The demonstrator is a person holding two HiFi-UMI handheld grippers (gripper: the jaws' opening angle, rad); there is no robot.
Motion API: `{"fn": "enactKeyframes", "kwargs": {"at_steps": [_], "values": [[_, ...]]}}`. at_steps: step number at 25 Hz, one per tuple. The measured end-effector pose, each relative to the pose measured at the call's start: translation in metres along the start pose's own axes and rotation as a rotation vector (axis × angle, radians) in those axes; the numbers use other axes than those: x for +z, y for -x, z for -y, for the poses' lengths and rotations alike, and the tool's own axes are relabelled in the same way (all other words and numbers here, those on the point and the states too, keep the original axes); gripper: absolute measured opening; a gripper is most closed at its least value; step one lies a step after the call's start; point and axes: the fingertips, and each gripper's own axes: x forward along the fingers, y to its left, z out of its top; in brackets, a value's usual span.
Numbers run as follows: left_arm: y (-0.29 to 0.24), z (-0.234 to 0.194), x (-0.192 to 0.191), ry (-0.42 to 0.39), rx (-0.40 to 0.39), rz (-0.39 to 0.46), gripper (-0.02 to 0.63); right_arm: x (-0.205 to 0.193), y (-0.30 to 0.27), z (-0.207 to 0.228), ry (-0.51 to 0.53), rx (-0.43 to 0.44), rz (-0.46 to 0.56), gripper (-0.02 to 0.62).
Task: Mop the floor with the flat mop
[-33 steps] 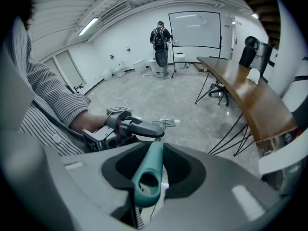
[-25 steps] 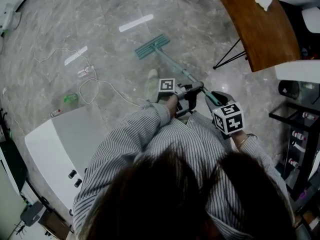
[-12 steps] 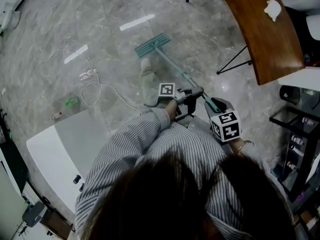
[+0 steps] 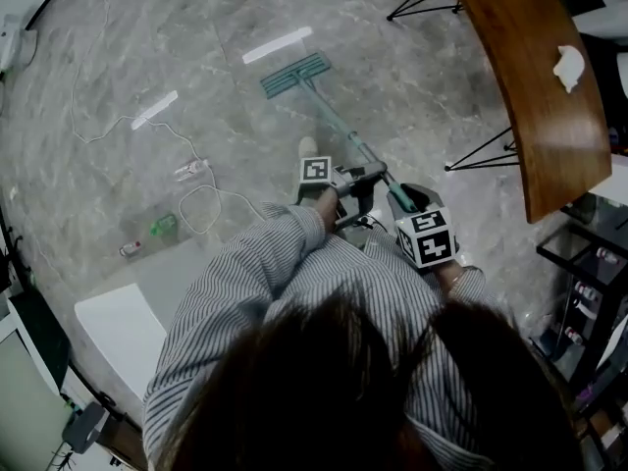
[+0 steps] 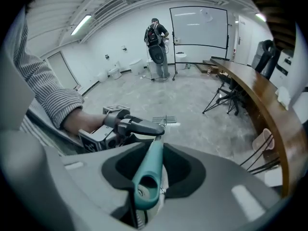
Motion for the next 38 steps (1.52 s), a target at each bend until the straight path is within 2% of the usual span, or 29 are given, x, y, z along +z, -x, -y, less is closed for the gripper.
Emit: {"fn": "enactKeyframes", "kwargs": {"at_steps": [6,14,17,20,24,26,38], "values": [[0.038,0.074,0.128,-0.007,-0.031,0.062,0.146,0.128,-0.079,-0.016,-0.044,-0.013,0.034,0.114],[0.063,0.153,0.269,-0.1,0.017,0.016,0.156,0.267,-0.168,-0.019,0.006,-0.017,0.028,0.114],[0.077,0.175,0.323,-0.115,0.027,0.066,0.158,0.316,-0.202,-0.024,0.026,-0.023,0.021,0.114],[0.092,0.193,0.369,-0.12,0.058,0.131,0.156,0.355,-0.234,-0.029,0.122,-0.041,-0.021,0.114],[0.108,0.193,0.418,-0.196,0.177,0.148,0.155,0.381,-0.269,-0.035,0.203,-0.067,-0.082,0.113],[0.113,0.195,0.43,-0.213,0.2,0.146,0.155,0.389,-0.28,-0.038,0.209,-0.073,-0.095,0.114],[0.112,0.184,0.43,-0.174,0.133,0.207,0.144,0.377,-0.284,-0.035,0.201,-0.079,-0.129,0.112]]}}
